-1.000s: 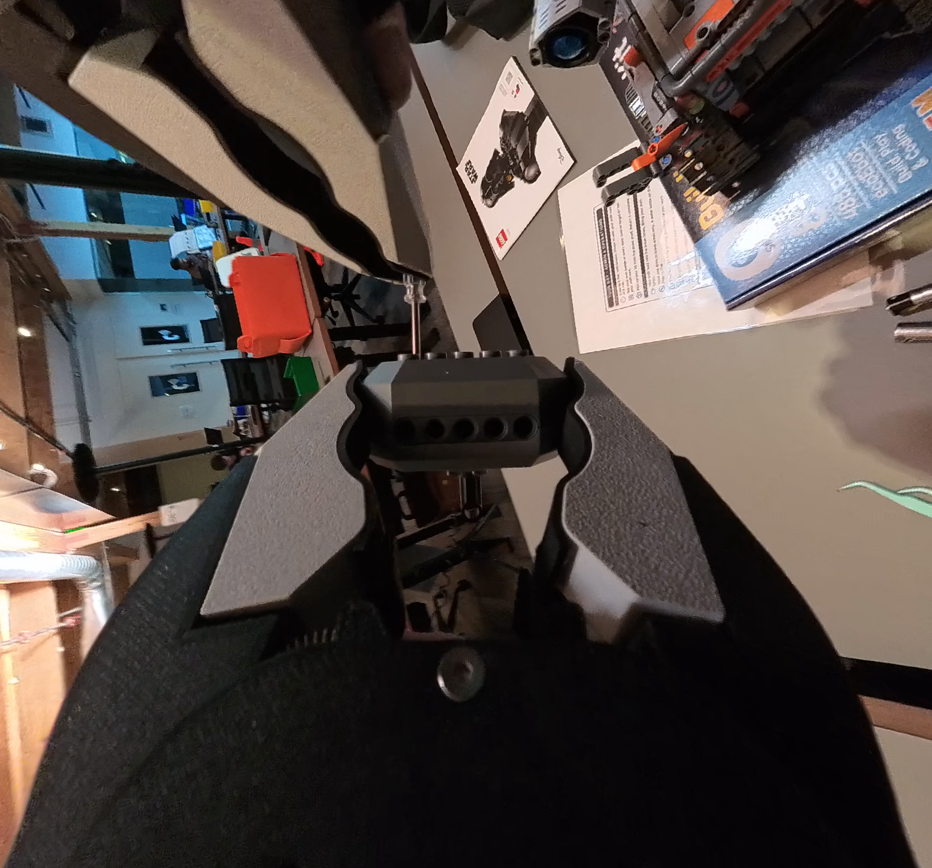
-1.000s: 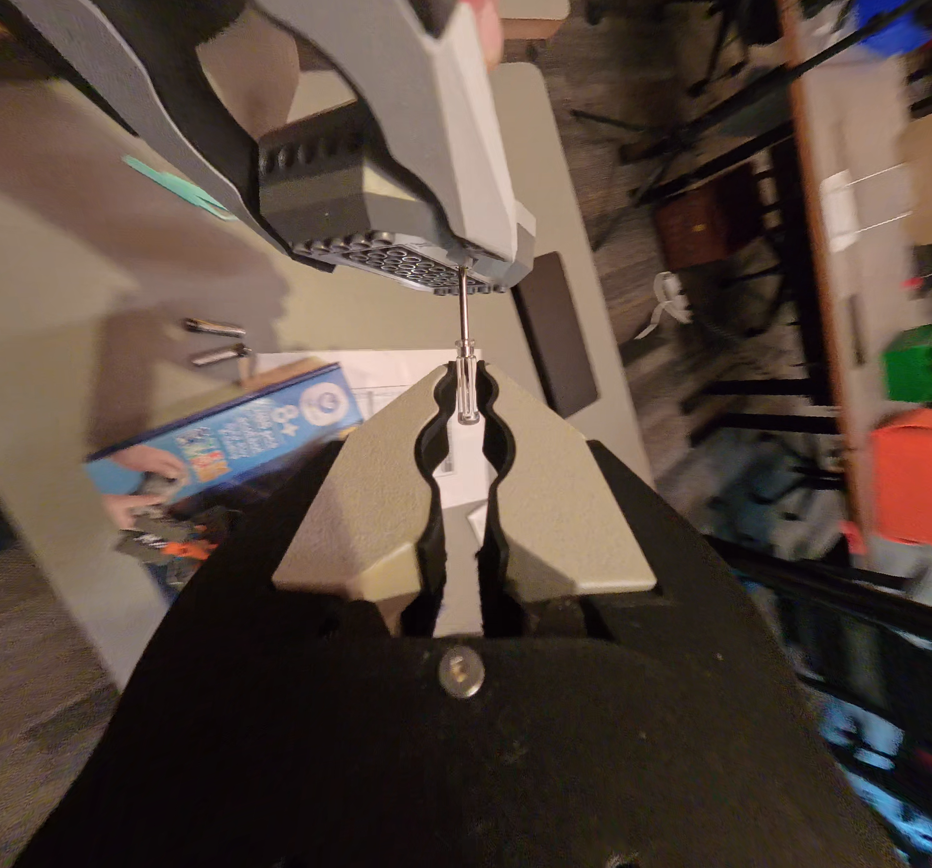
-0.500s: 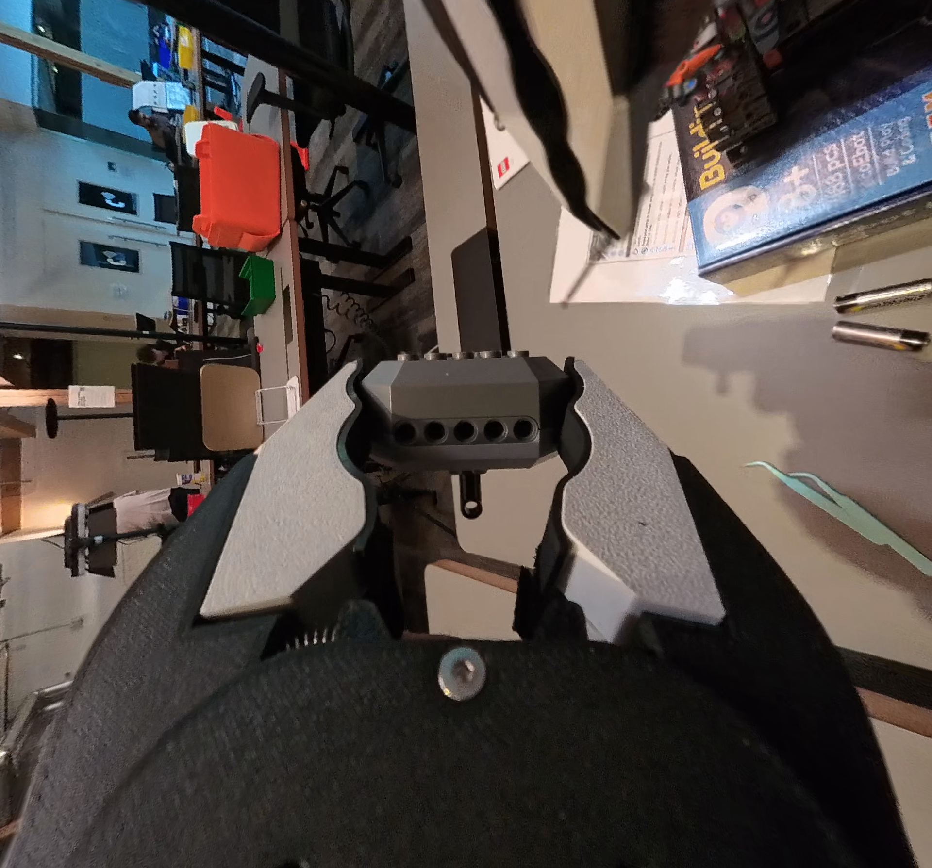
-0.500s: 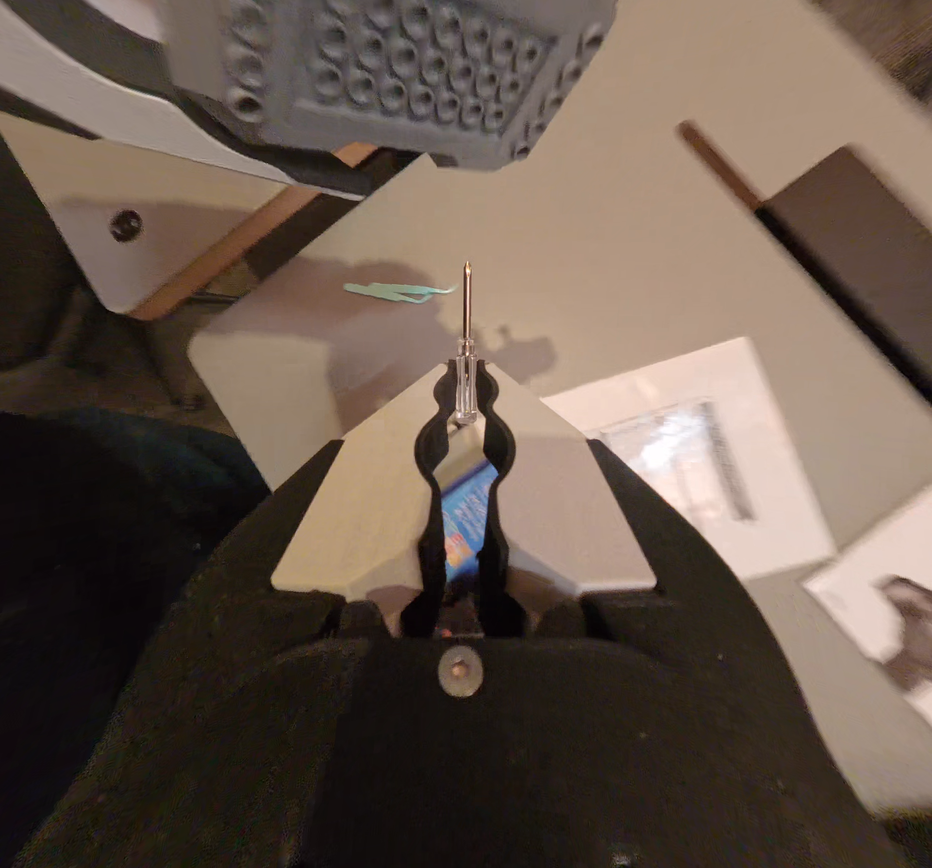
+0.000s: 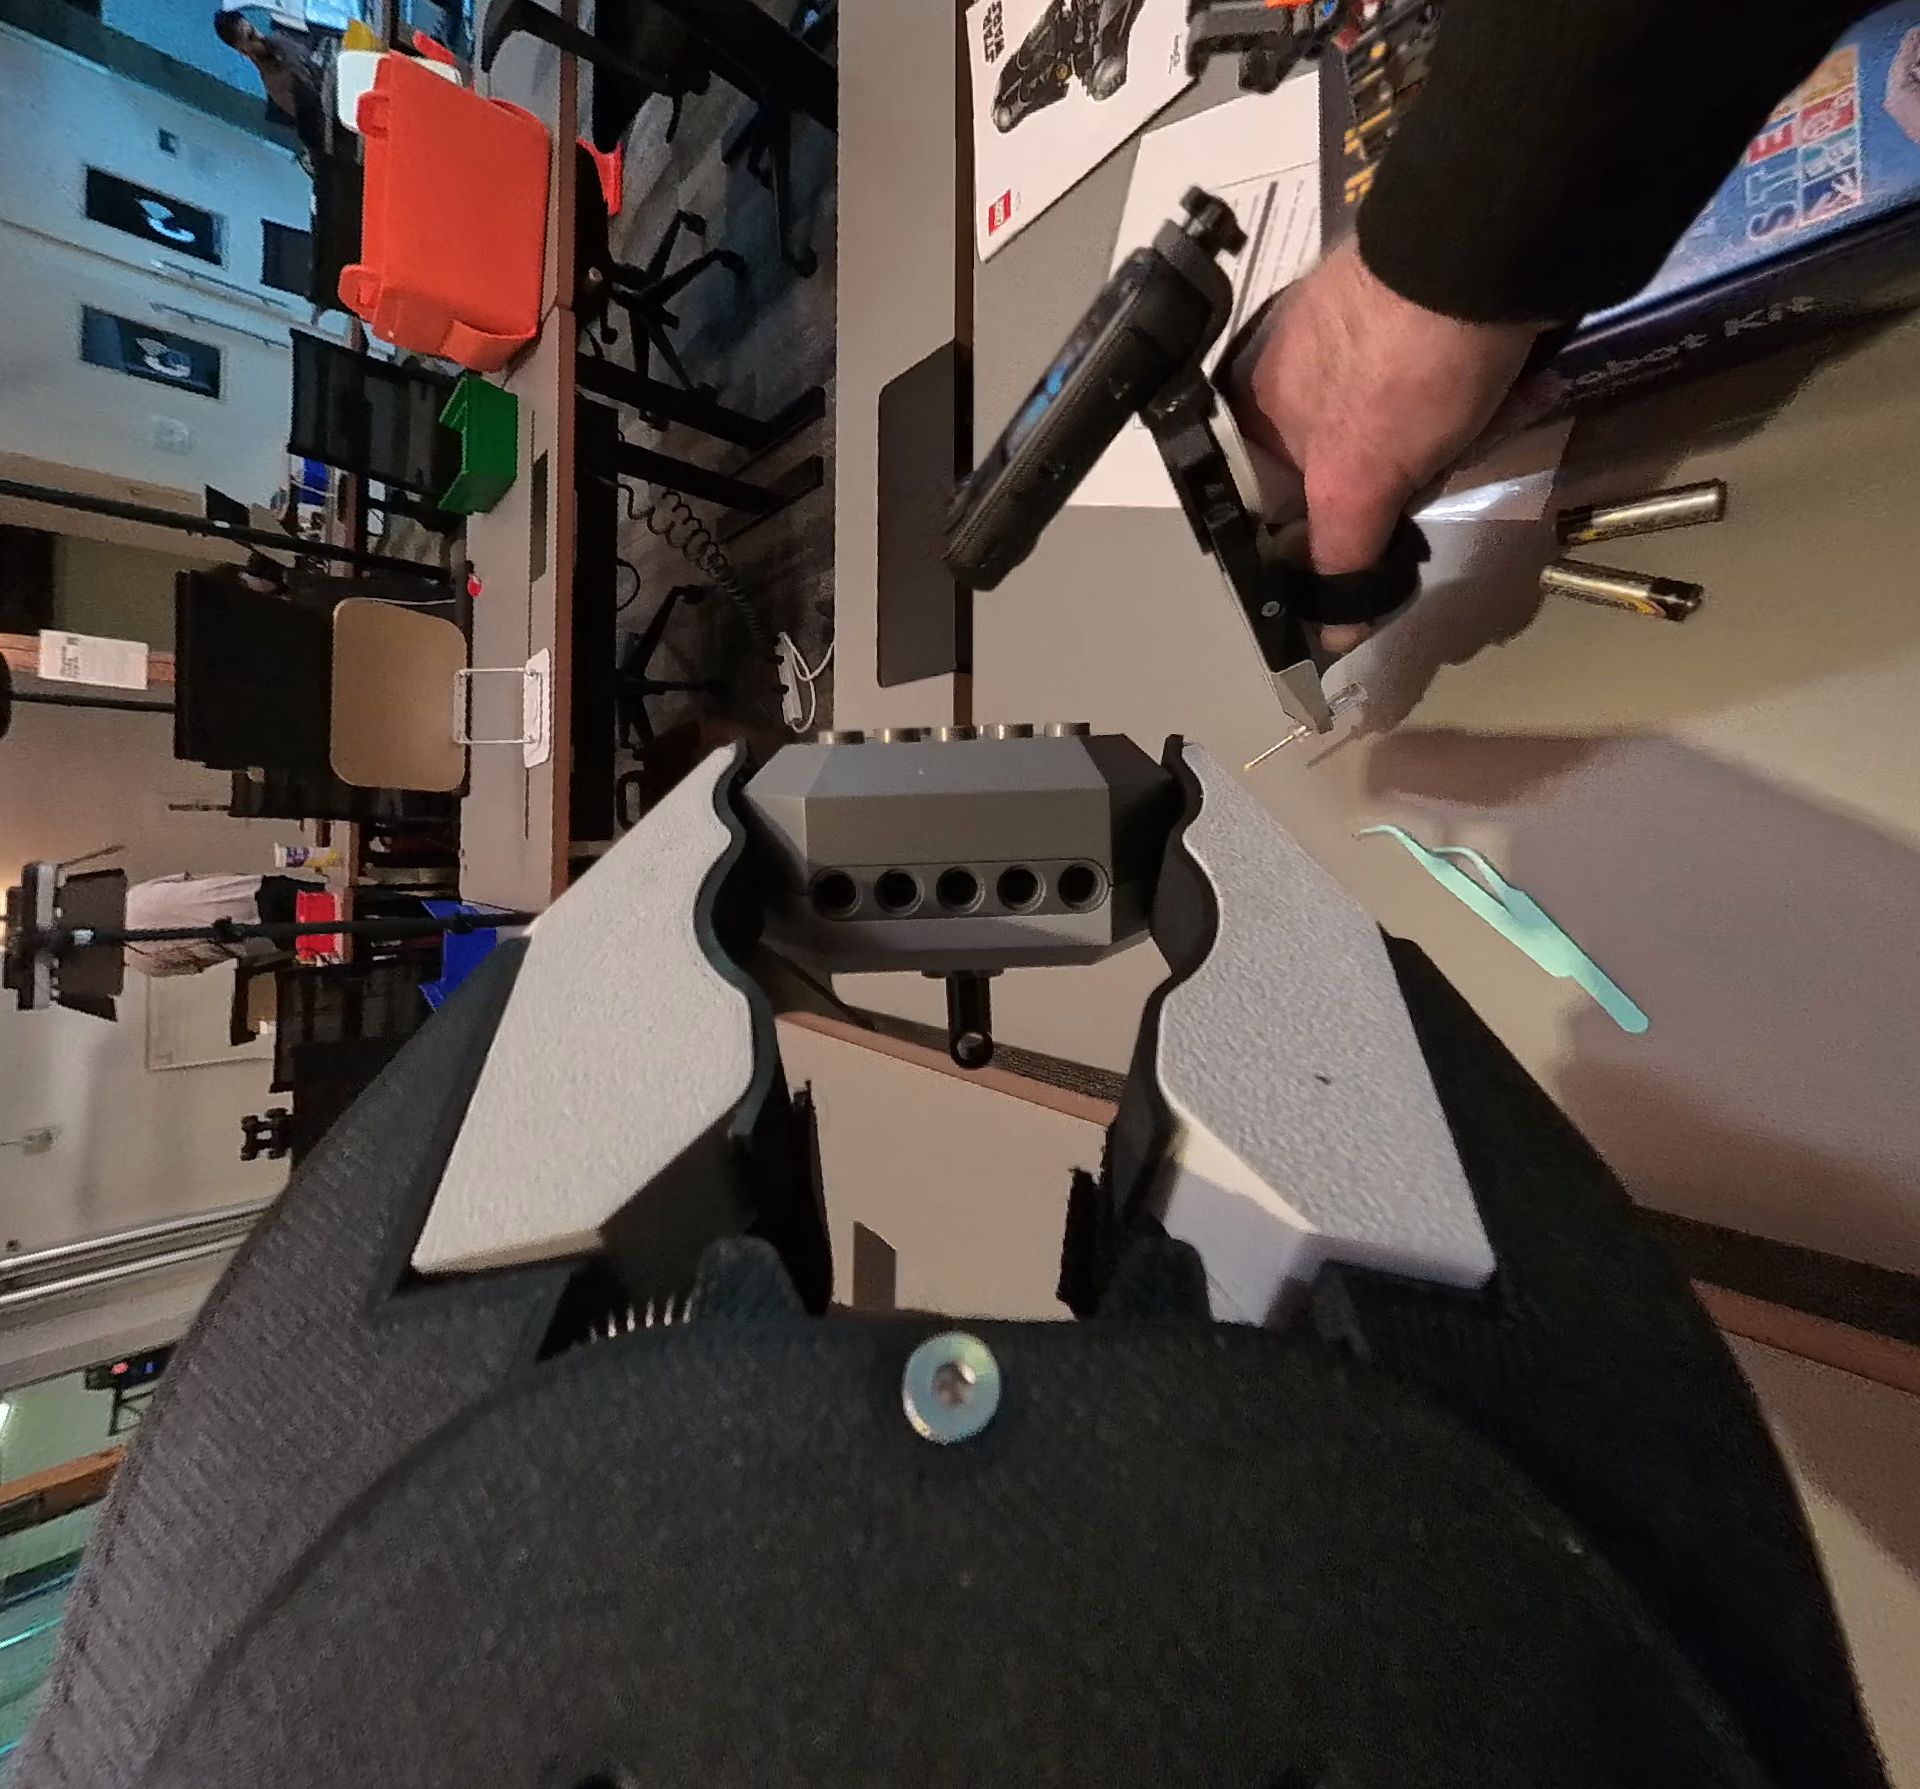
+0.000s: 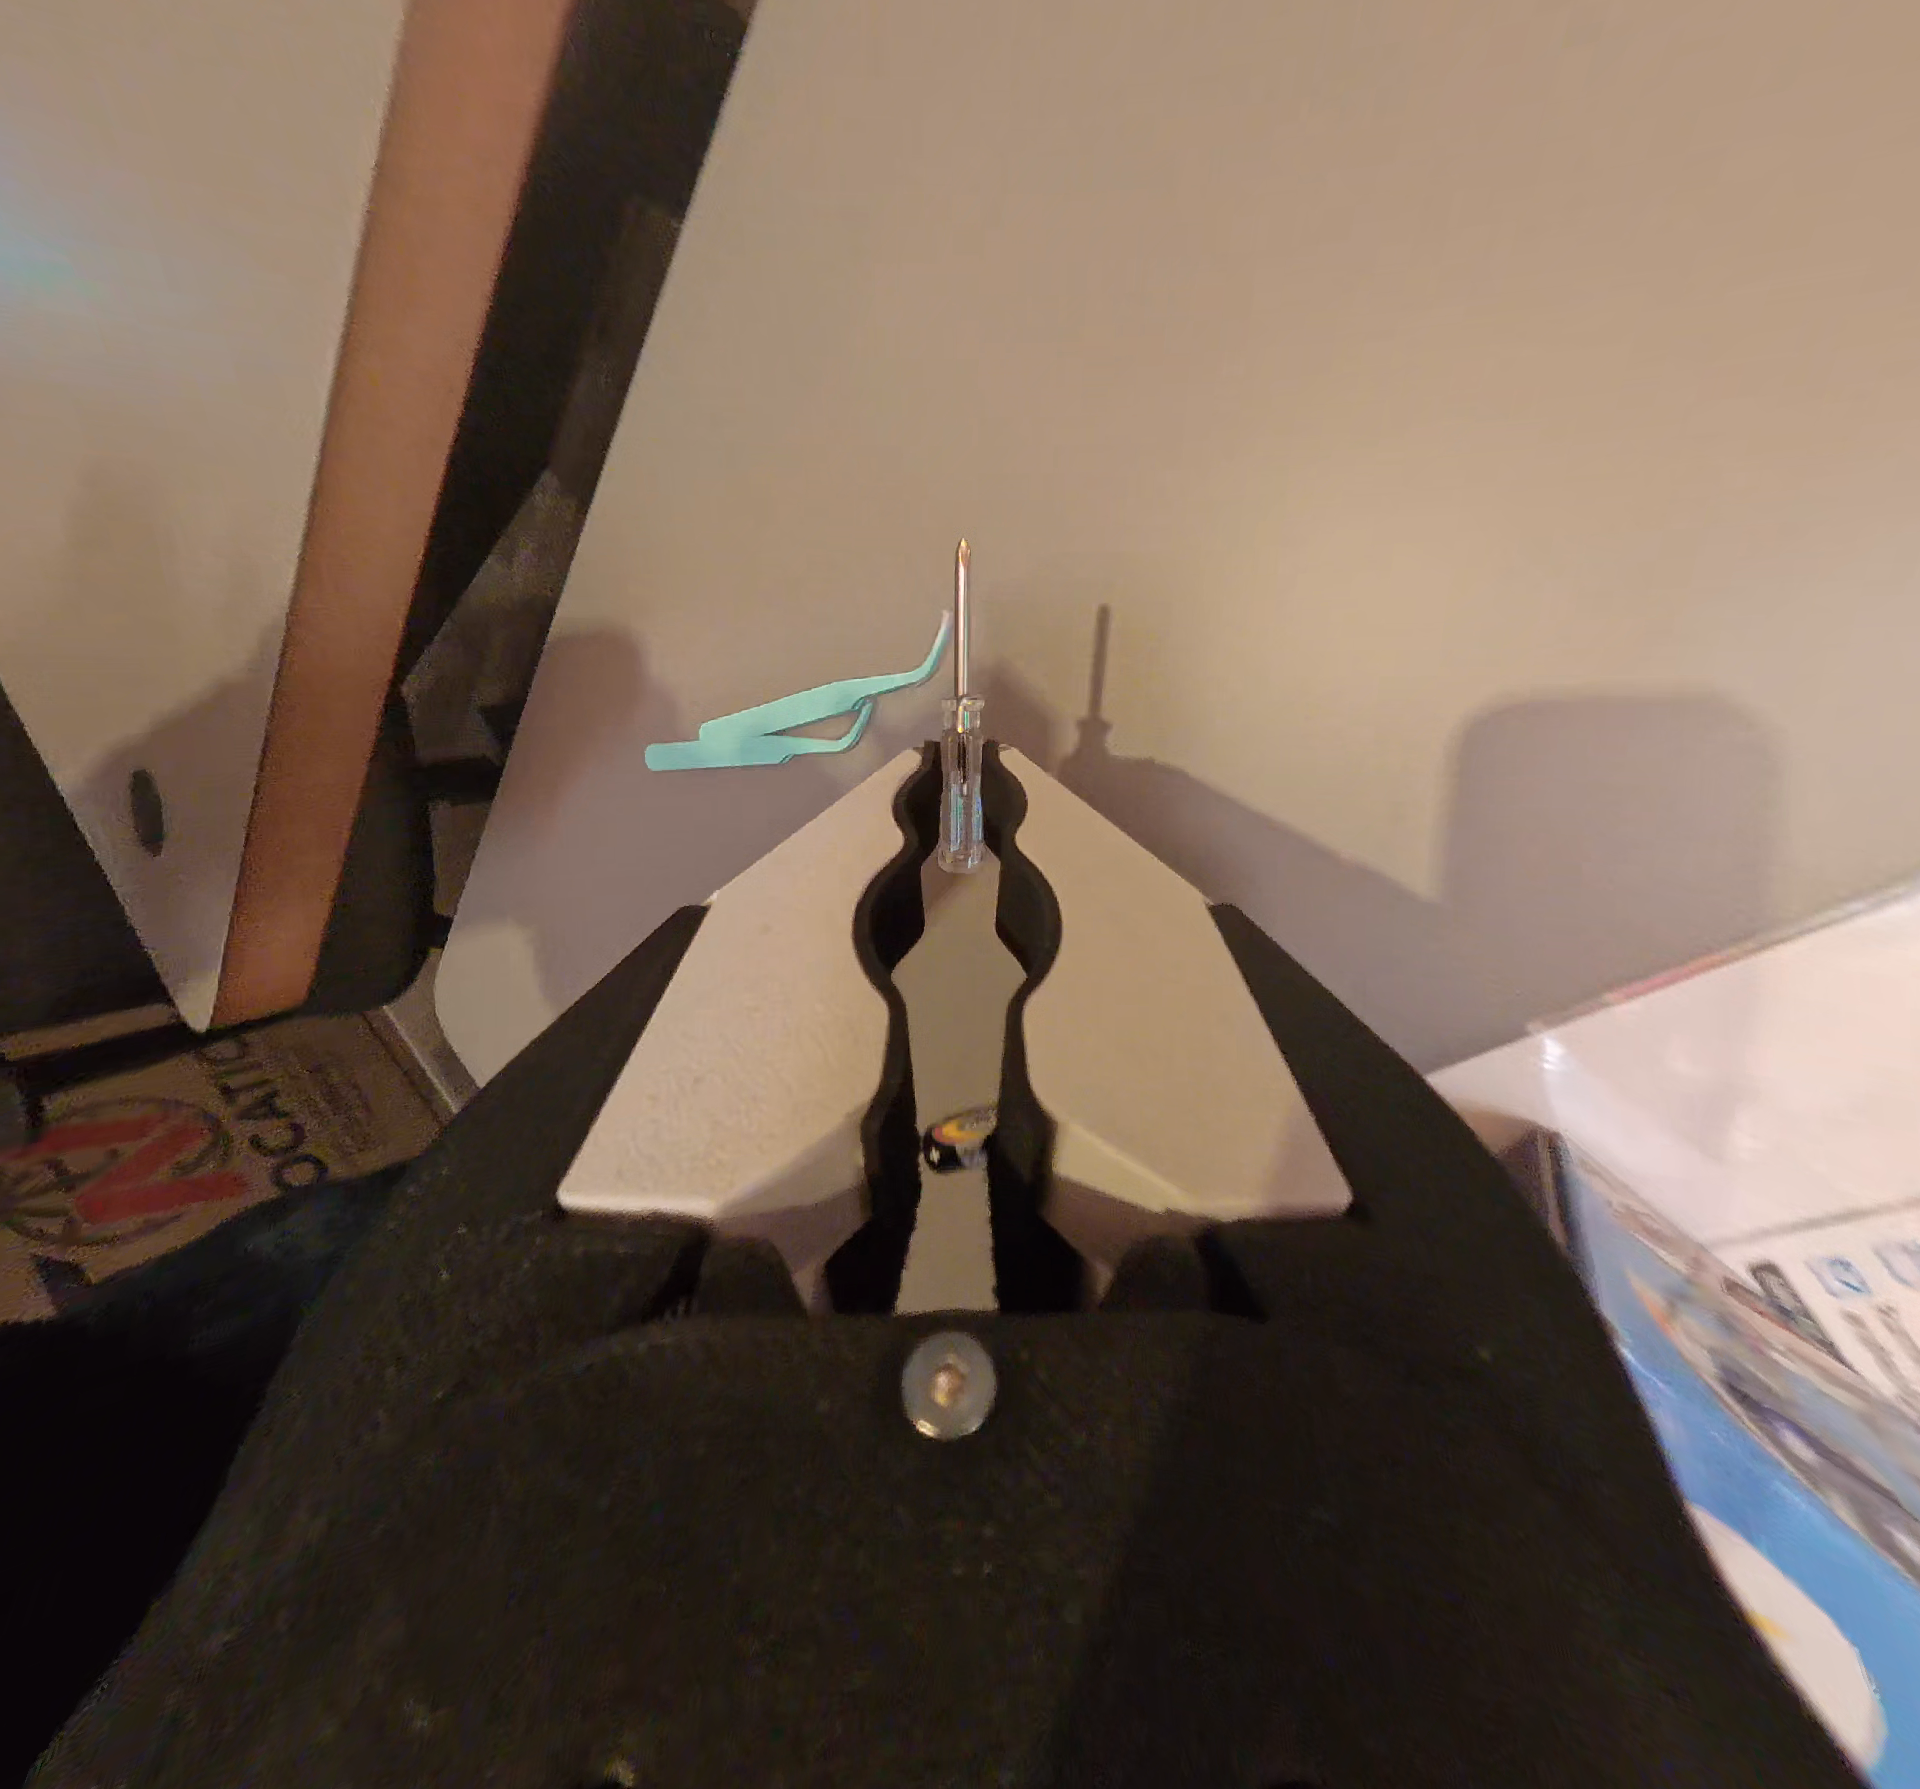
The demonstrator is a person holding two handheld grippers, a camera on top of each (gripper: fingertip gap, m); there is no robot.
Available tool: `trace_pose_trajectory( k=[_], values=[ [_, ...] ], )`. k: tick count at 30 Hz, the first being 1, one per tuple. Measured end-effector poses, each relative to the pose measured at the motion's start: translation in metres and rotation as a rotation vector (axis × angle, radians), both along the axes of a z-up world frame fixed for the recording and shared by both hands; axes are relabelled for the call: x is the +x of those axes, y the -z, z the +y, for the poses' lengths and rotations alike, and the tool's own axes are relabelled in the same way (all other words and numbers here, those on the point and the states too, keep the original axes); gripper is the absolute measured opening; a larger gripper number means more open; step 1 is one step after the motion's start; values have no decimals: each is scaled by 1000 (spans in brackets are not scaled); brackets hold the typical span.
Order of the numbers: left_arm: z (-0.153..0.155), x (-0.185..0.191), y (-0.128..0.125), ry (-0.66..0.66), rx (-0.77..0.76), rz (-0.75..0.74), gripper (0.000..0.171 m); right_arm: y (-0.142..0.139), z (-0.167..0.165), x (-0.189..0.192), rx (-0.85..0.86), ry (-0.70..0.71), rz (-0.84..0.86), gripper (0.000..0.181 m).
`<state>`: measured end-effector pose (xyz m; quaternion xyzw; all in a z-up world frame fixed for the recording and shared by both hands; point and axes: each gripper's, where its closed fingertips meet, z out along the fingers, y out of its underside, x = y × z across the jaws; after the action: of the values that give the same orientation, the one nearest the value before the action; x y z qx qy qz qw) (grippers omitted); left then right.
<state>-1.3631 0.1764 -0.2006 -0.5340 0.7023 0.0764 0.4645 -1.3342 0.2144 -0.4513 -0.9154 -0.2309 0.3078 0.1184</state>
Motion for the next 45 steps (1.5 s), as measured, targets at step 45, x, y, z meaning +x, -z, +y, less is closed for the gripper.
trace_pose_trajectory(
  k=[45],
  values=[
    [-42, 50, -73, 298, -533, -318, 73, -325, -80, 8, 903, -597, 302, 51]
  ],
)
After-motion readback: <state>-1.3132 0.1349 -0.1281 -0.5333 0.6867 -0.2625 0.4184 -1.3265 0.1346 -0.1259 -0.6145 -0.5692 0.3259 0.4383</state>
